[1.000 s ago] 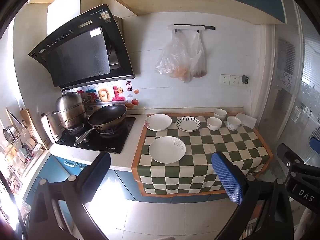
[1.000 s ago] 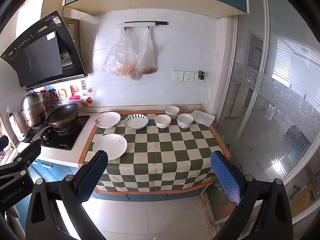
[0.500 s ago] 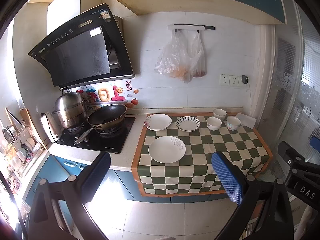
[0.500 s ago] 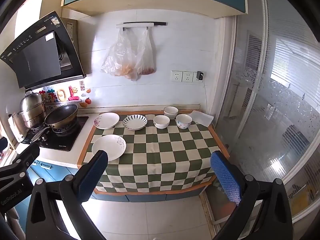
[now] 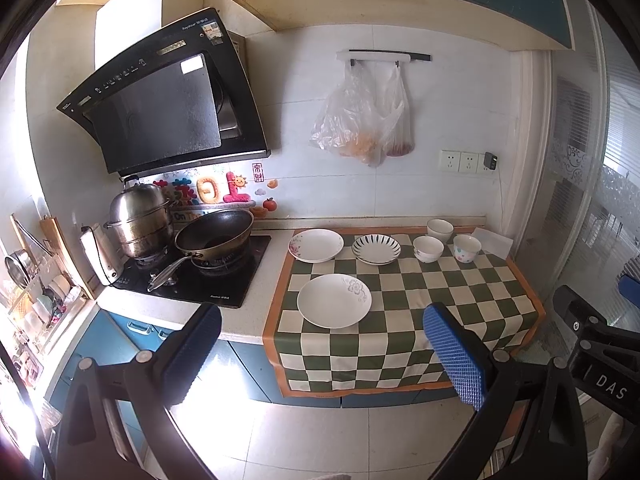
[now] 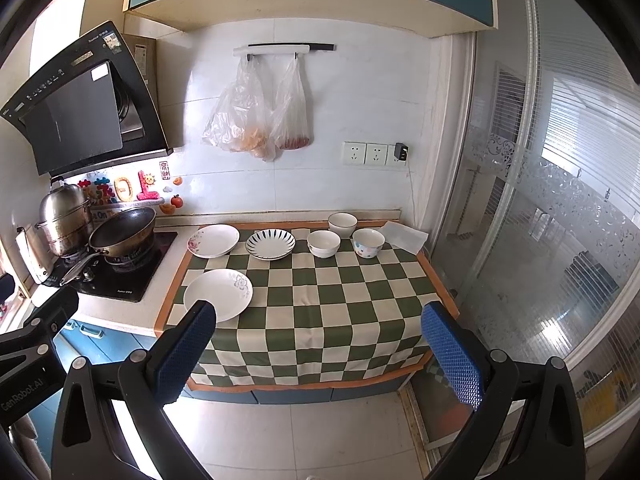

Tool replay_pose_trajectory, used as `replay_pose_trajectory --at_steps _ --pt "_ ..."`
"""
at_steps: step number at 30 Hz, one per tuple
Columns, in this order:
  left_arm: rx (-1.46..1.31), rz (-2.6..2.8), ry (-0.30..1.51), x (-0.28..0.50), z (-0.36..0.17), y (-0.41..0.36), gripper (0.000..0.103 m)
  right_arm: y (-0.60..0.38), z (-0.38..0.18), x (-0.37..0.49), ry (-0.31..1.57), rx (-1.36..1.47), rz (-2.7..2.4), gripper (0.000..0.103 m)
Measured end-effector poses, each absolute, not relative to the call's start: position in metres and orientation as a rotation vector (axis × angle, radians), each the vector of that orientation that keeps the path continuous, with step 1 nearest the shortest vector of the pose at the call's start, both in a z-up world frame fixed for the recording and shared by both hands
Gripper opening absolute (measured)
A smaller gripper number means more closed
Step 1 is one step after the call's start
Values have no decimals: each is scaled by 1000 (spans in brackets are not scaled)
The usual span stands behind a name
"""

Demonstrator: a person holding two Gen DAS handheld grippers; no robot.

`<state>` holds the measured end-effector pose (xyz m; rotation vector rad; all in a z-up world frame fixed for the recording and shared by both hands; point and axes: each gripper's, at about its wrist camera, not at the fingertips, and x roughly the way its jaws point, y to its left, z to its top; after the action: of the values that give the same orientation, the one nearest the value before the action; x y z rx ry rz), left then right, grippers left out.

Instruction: Organize plates and bowls

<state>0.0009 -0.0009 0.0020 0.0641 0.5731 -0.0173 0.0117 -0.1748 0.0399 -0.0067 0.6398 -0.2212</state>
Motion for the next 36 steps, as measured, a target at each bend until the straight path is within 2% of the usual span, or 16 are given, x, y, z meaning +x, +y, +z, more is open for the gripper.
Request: replay_pose_trajectory --at_steps 36 --pt "60 -19 560 5 10 -1 103 -165 37 14 634 -11 -223 103"
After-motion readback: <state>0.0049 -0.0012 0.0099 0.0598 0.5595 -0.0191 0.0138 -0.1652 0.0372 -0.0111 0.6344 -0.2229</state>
